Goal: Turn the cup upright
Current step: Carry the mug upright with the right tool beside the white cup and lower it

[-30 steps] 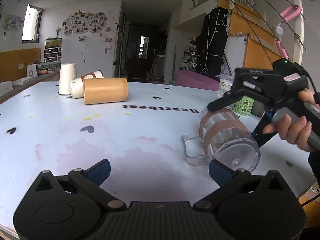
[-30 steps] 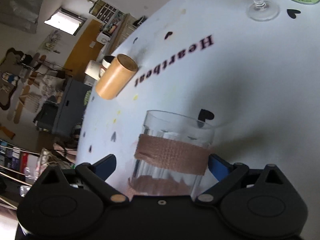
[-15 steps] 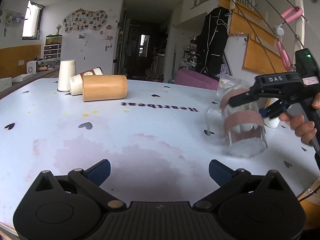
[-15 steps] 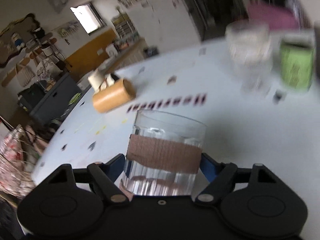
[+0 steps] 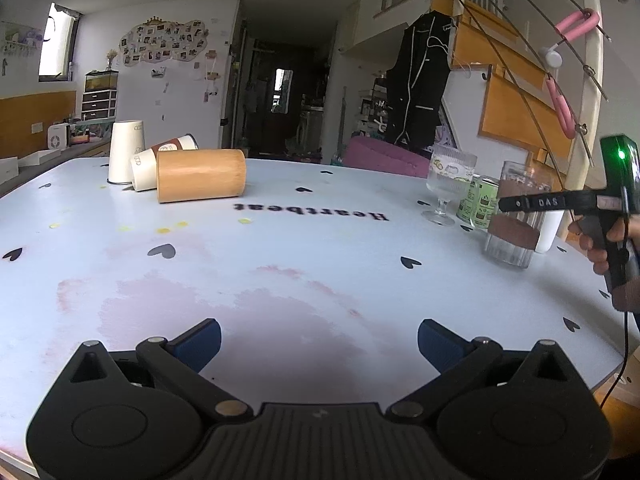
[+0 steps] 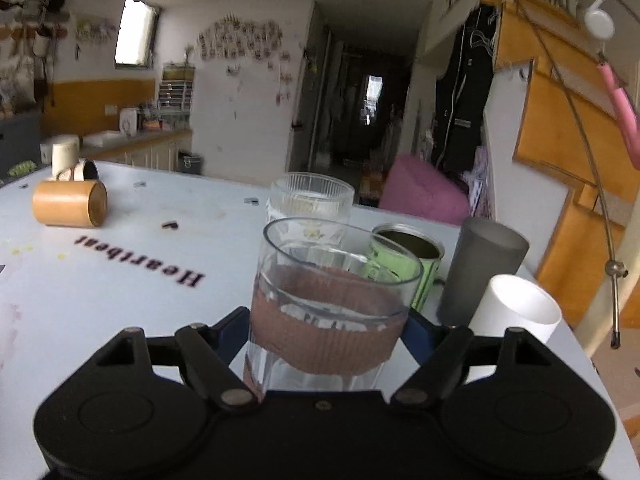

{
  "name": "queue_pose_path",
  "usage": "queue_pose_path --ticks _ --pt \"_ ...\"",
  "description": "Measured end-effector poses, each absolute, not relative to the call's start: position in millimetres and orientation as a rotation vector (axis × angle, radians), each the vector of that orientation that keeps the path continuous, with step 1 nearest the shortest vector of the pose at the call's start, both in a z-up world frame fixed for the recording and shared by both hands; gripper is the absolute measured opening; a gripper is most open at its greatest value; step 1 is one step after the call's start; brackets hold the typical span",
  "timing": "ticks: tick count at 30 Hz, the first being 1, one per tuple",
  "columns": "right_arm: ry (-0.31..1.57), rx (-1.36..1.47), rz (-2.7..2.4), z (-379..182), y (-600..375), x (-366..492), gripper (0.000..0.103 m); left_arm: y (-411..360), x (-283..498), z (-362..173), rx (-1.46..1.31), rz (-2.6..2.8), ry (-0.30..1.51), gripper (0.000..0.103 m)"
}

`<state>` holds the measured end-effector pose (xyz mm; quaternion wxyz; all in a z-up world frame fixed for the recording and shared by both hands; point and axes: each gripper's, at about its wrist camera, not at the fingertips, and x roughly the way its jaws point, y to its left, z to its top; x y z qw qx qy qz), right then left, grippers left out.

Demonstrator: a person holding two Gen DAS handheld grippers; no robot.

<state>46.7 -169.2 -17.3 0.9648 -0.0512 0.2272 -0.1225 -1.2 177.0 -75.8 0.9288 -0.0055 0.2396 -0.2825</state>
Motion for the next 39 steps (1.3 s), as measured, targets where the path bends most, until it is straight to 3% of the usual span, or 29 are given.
queue_pose_path --ticks 10,13,18,39 --pt "0.482 -0.04 -0.254 -38.2 -157.7 19.6 0.081 172.4 -3.1 -79.0 -0.002 -0.599 0.498 0.103" --pt "0.517 0.028 -0.28 -48.4 -156.7 16.1 0.071 171.8 -3.1 -79.5 -0.001 -0.603 0.501 0.103" --pt "0.525 0.06 -0.316 -59.2 -166.3 23.6 0.066 171.7 -3.1 -80.6 -0.001 -0.602 0.504 0.103" --pt "0.549 0.08 -0.412 -57.9 -212.3 66.5 0.066 165.7 -5.6 -81.5 0.016 -0.62 0.499 0.103"
